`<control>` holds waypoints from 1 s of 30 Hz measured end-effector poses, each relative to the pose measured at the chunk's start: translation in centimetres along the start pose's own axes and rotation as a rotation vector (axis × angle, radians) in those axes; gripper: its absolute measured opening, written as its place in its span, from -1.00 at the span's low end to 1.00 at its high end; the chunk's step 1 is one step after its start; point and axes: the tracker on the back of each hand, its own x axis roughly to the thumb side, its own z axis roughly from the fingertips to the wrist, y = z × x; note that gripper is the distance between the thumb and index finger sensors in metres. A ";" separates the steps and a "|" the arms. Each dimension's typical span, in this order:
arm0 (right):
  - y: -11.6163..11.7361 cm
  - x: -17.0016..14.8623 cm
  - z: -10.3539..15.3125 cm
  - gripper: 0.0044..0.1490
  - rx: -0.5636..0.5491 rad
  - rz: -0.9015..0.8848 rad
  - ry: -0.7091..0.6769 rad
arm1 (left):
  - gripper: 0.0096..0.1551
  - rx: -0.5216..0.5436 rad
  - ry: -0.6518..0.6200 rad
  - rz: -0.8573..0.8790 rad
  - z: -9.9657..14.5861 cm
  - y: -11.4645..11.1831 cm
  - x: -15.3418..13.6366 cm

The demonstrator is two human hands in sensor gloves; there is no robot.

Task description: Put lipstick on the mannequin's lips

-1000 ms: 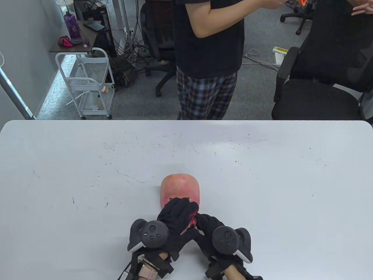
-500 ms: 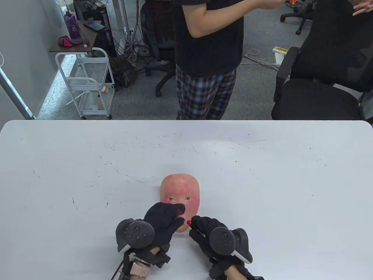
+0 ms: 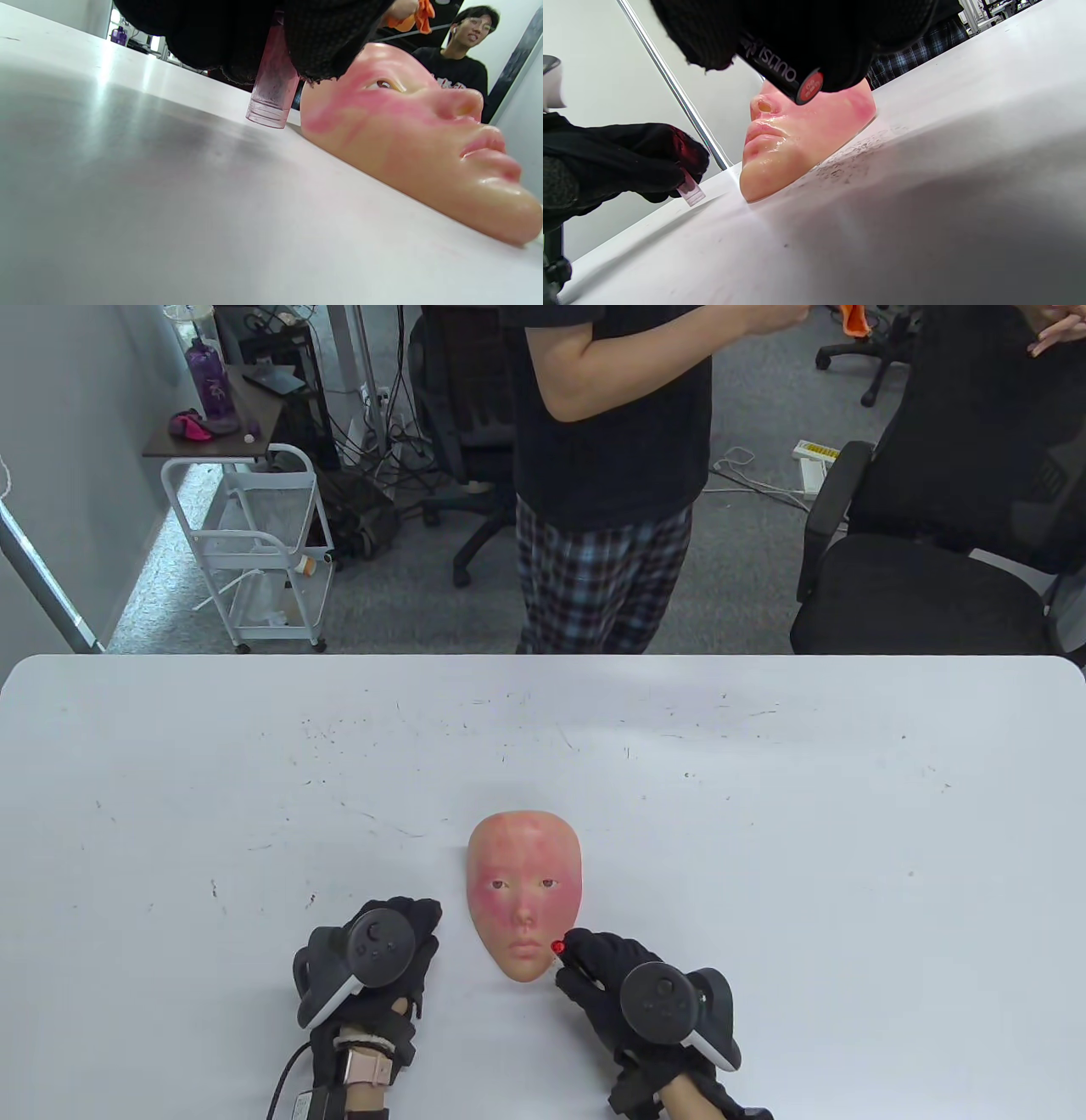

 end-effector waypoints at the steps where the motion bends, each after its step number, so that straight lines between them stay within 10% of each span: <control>1: 0.0 0.0 0.0 -0.34 0.001 0.000 0.000 | -0.45 -0.023 0.005 0.008 -0.1 -0.1 0.0; 8: 0.0 0.1 0.0 -0.34 -0.004 0.003 -0.009 | -0.40 -0.059 0.008 0.029 -0.1 -0.5 0.0; 15: -0.5 0.3 0.2 -0.34 -0.058 -0.062 -0.017 | -0.22 0.215 -0.274 0.204 1.4 2.1 4.9; 20: -0.8 0.8 0.5 -0.34 -0.104 -0.151 -0.034 | -0.24 0.052 -0.437 0.439 1.6 -0.5 10.2; 30: -0.4 1.4 0.7 -0.35 -0.109 -0.069 -0.020 | -0.41 0.055 -0.390 0.579 1.3 -1.8 9.6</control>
